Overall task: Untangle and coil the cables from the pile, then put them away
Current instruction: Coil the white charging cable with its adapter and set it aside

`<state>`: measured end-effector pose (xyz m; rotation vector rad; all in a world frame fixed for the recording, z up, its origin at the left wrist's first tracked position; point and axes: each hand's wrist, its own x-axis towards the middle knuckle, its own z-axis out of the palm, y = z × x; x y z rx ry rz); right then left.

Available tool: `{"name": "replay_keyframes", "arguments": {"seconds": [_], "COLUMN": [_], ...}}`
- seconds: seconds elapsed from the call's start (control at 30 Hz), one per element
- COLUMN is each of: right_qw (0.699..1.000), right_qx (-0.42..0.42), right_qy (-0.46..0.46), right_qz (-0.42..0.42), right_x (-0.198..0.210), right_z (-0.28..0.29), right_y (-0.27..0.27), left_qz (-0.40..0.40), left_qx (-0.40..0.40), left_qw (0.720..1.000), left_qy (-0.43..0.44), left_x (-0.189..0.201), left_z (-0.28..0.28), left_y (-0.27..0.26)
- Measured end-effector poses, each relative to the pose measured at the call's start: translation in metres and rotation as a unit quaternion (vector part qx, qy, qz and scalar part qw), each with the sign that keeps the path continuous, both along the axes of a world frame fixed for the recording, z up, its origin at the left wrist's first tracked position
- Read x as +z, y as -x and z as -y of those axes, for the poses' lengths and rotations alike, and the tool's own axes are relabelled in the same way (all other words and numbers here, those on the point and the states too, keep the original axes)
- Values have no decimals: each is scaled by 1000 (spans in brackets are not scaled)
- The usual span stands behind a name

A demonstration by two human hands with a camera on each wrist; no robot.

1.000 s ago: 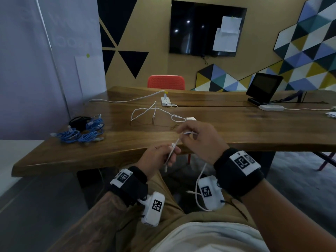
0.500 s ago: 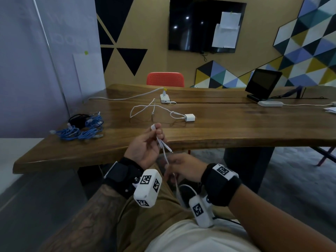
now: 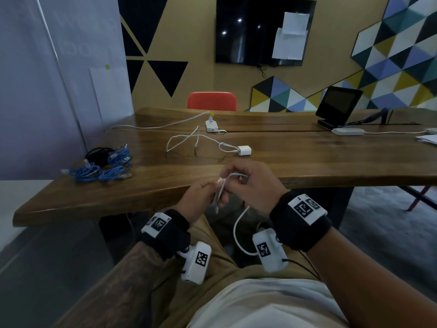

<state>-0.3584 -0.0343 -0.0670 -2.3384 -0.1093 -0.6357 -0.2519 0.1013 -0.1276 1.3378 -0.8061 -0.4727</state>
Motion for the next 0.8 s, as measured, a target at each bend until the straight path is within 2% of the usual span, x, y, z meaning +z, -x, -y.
{"name": "replay_keyframes", "arguments": {"seconds": [0.1,0.2,0.27,0.4,0.47,0.53,0.57,0.63,0.73,0.8], "right_qw": [999,996,991,967,953,939,935,944,972,988], "right_qx": [-22,-36,-10,45,58,80,86,86,75,53], "right_qy": [-21,-77,-135,-231,-210,-122,-72,-2,72,68], "right_qz": [42,34,2,-101,-209,-312,-337,-319,-209,-125], "right_x": [0,-2,-10,-30,-37,-39,-39,-33,-15,-8], "right_z": [8,19,23,13,2,-9,-12,-15,-13,-10], "right_y": [-2,-6,-11,-20,-17,-9,-6,-2,0,0], "left_qz": [-54,-153,-209,-287,-318,-334,-332,-303,-188,-71], "left_qx": [-69,-116,-124,-97,-70,-20,12,82,158,155], "left_qw": [996,979,962,925,908,900,899,910,954,982], "left_qy": [-7,62,122,228,263,280,284,271,173,84], "left_x": [14,23,29,33,31,27,25,17,2,-5], "left_z": [2,-3,-4,-2,-5,-10,-12,-14,-12,-11], "left_y": [17,21,20,13,4,-8,-14,-24,-31,-28]}}
